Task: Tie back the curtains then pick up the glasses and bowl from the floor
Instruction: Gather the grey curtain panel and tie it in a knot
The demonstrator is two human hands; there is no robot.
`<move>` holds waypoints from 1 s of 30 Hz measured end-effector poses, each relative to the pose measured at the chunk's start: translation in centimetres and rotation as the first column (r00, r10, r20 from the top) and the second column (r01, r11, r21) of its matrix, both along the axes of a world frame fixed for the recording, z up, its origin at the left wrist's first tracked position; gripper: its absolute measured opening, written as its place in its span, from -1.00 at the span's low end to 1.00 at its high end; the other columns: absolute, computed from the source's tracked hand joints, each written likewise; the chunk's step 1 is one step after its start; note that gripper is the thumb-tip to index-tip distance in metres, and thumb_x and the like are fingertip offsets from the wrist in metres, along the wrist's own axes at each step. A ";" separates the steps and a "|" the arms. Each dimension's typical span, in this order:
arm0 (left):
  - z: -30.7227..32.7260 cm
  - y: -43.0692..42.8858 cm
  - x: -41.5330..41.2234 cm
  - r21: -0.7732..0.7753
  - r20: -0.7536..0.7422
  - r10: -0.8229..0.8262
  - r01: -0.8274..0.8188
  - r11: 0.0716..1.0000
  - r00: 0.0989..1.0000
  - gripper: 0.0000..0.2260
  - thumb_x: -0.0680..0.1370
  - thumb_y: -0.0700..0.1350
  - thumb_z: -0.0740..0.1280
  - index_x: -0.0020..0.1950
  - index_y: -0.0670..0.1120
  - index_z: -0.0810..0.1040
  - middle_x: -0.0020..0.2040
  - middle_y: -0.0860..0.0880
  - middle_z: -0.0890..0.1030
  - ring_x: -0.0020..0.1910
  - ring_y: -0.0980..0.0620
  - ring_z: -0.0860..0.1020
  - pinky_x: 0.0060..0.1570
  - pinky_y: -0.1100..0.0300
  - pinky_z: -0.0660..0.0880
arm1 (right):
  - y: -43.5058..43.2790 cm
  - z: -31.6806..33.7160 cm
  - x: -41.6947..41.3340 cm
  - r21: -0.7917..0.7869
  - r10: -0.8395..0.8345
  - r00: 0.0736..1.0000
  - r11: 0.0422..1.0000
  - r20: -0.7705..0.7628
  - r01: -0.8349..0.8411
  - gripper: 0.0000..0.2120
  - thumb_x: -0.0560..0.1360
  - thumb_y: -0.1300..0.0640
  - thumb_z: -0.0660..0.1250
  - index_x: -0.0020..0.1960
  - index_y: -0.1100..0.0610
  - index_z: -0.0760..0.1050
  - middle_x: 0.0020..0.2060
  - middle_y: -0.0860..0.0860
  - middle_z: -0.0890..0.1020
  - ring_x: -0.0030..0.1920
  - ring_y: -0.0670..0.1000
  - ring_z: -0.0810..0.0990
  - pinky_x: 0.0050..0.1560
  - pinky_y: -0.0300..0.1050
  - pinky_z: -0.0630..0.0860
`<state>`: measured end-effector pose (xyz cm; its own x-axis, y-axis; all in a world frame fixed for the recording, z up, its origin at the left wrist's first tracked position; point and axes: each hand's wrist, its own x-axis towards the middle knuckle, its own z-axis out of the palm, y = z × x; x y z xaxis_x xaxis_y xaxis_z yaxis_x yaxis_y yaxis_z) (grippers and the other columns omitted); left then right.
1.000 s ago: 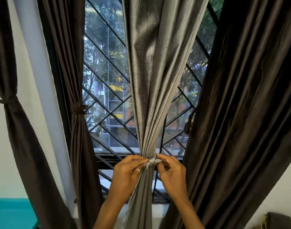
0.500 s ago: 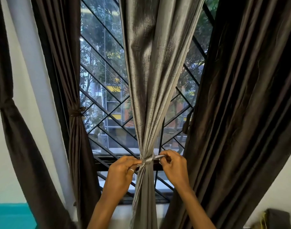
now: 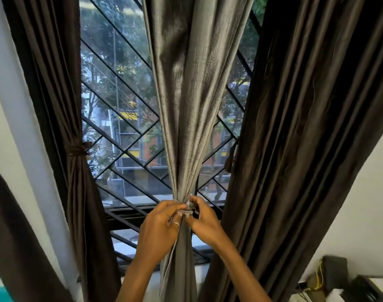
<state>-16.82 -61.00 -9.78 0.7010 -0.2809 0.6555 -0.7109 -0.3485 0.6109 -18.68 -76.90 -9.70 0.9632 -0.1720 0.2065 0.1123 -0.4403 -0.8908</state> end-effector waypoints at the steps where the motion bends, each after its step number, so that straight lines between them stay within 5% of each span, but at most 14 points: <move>1: 0.1 -0.1 0.0 -0.033 -0.021 -0.010 0.010 0.999 1.000 -0.63 0.55 -0.24 0.38 0.27 0.14 0.58 0.18 0.23 0.53 0.11 0.22 0.57 -0.03 0.12 0.62 | 0.0 0.1 -0.1 0.019 -0.006 1.000 1.000 -0.014 0.006 -0.51 0.51 0.14 0.42 0.36 -0.08 0.34 0.14 -0.16 0.59 0.15 -0.20 0.59 0.27 -0.13 0.54; 4: 0.4 -0.1 0.2 -0.154 -0.152 0.014 -0.038 0.987 0.988 -0.50 0.58 -0.26 0.30 0.46 0.12 0.37 0.35 0.08 0.44 0.18 0.23 0.53 0.08 0.10 0.60 | 0.0 -0.1 -0.3 -0.005 -0.047 0.999 0.999 -0.024 0.047 -0.51 0.51 0.20 0.43 0.35 -0.05 0.34 0.14 -0.12 0.60 0.11 -0.21 0.61 0.21 -0.13 0.57; 6: 0.7 -0.3 0.8 -0.174 -0.296 0.020 -0.074 0.982 0.955 -0.47 0.62 -0.06 0.29 0.56 0.10 0.19 0.47 -0.01 0.36 0.28 0.11 0.52 0.21 0.02 0.54 | 0.1 0.1 -0.4 -0.050 -0.071 0.997 0.996 -0.011 0.071 -0.56 0.51 0.19 0.43 0.32 -0.02 0.39 0.12 -0.10 0.62 0.10 -0.21 0.61 0.18 -0.14 0.56; 9: 1.1 -0.8 1.7 -0.150 -0.414 -0.062 -0.001 0.989 0.908 -0.39 0.60 0.10 0.26 0.59 0.05 0.11 0.44 0.08 0.42 0.39 0.03 0.45 0.35 0.00 0.43 | 0.5 0.7 -0.9 -0.074 -0.084 0.996 0.994 -0.030 0.082 -0.54 0.48 0.20 0.40 0.35 0.00 0.41 0.11 -0.12 0.63 0.11 -0.20 0.61 0.19 -0.11 0.56; 13: 1.2 -1.5 1.7 -0.197 -0.391 -0.143 0.070 0.978 0.909 -0.62 0.61 -0.07 0.32 0.40 0.13 0.33 0.11 0.30 0.54 0.07 0.42 0.55 0.16 0.16 0.54 | 0.8 1.2 -2.2 -0.053 -0.073 0.996 0.996 -0.054 0.070 -0.50 0.49 0.27 0.35 0.39 0.05 0.39 0.11 -0.23 0.56 0.12 -0.35 0.55 0.13 -0.37 0.49; 16: 0.5 -2.0 1.4 -0.222 -0.390 -0.109 0.022 0.975 0.914 -0.69 0.61 -0.06 0.32 0.31 0.16 0.36 0.14 0.15 0.58 0.12 0.23 0.58 0.14 0.06 0.55 | -0.5 0.3 -3.1 -0.058 -0.079 0.994 0.995 -0.073 0.075 -0.55 0.54 0.35 0.30 0.27 -0.09 0.35 0.08 -0.34 0.48 0.08 -0.48 0.47 0.05 -0.59 0.36; 18: 0.2 -2.2 1.2 -0.202 -0.388 -0.060 -0.022 0.979 0.920 -0.71 0.61 0.00 0.31 0.31 0.16 0.37 0.16 0.08 0.60 0.12 0.08 0.61 0.12 -0.01 0.57 | -1.4 -0.4 -3.4 -0.086 -0.113 0.990 0.991 -0.080 0.106 -0.56 0.56 0.32 0.29 0.31 -0.09 0.37 0.14 -0.31 0.48 0.17 -0.37 0.44 0.08 -0.63 0.30; 23: 0.4 -3.8 0.5 -0.078 -0.312 0.218 -0.253 0.964 0.925 -0.73 0.62 0.09 0.24 0.30 0.07 0.41 0.11 -0.01 0.66 0.02 -0.04 0.64 -0.04 -0.05 0.58 | -4.4 -1.2 -4.1 -0.092 -0.176 0.983 0.981 -0.059 0.171 -0.61 0.59 0.25 0.31 0.41 0.11 0.45 0.30 -0.08 0.54 0.29 -0.20 0.47 0.38 -0.19 0.44; 27: 1.1 -6.0 -0.5 -0.012 -0.246 0.387 -0.403 0.915 0.888 -0.63 0.61 0.18 0.16 0.30 -0.02 0.44 0.15 -0.08 0.60 0.13 -0.15 0.55 0.00 -0.08 0.54 | -8.5 -1.7 -4.8 -0.095 -0.201 0.980 0.975 -0.005 0.199 -0.69 0.59 0.25 0.32 0.32 0.12 0.51 0.20 -0.06 0.58 0.13 -0.24 0.52 0.11 -0.50 0.45; 30: 1.8 -8.5 -2.3 0.112 -0.163 0.507 -0.495 0.862 0.846 -0.62 0.59 0.12 0.21 0.27 -0.11 0.47 0.17 -0.14 0.54 0.20 -0.20 0.43 0.10 -0.12 0.47 | -12.2 -1.9 -5.3 -0.115 -0.234 0.972 0.965 0.016 0.234 -0.72 0.59 0.21 0.32 0.29 0.09 0.54 0.12 -0.06 0.62 0.11 -0.17 0.57 0.19 -0.35 0.50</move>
